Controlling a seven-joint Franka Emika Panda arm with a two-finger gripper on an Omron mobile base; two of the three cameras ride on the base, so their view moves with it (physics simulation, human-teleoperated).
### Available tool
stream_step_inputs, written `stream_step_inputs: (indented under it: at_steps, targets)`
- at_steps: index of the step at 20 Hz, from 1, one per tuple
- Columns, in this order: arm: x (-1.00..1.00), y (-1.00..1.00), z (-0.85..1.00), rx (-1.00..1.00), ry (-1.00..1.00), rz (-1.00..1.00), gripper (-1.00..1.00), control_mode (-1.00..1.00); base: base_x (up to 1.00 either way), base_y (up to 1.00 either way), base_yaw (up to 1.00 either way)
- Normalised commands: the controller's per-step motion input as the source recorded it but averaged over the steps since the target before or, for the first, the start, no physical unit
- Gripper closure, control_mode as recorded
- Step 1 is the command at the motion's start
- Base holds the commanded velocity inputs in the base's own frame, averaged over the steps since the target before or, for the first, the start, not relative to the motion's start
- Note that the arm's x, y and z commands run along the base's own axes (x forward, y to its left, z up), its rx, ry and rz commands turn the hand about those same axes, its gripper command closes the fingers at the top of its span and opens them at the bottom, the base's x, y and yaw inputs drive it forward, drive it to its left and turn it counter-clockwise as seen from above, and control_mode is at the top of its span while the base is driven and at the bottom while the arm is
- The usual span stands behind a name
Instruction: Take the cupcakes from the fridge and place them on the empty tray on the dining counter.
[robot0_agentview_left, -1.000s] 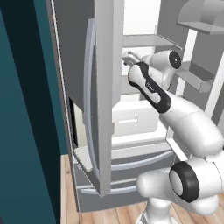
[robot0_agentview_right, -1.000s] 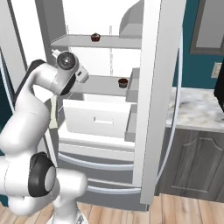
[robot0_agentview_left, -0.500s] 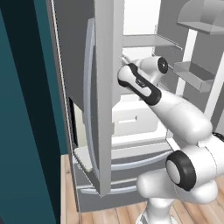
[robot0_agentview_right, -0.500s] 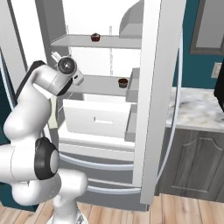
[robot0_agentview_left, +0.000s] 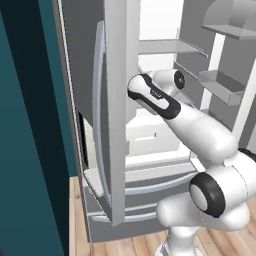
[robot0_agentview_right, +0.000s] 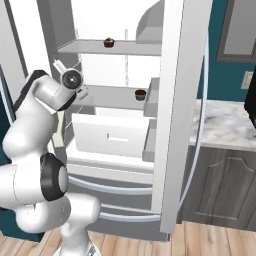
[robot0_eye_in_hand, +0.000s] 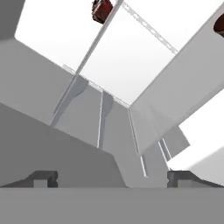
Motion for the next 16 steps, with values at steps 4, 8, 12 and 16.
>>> stream_step_inputs:
  at_steps: [4, 8, 12, 16]
  targets:
    - [-0.41, 0.39, 0.00, 0.07, 0.00, 0.07, -1.00, -1.00, 0.00, 0.00, 0.00]
    - [-0.57, 0.67, 0.00, 0.03, 0.00, 0.09, -1.00, -1.00, 0.00, 0.00, 0.00]
    - [-0.37, 0.89, 0.00, 0.00, 0.00, 0.08, -1.00, -1.00, 0.00, 0.00, 0.00]
    - [-0.04, 0.95, 0.04, 0.00, 0.00, 0.02, -1.00, -1.00, 0.00, 0.00, 0.00]
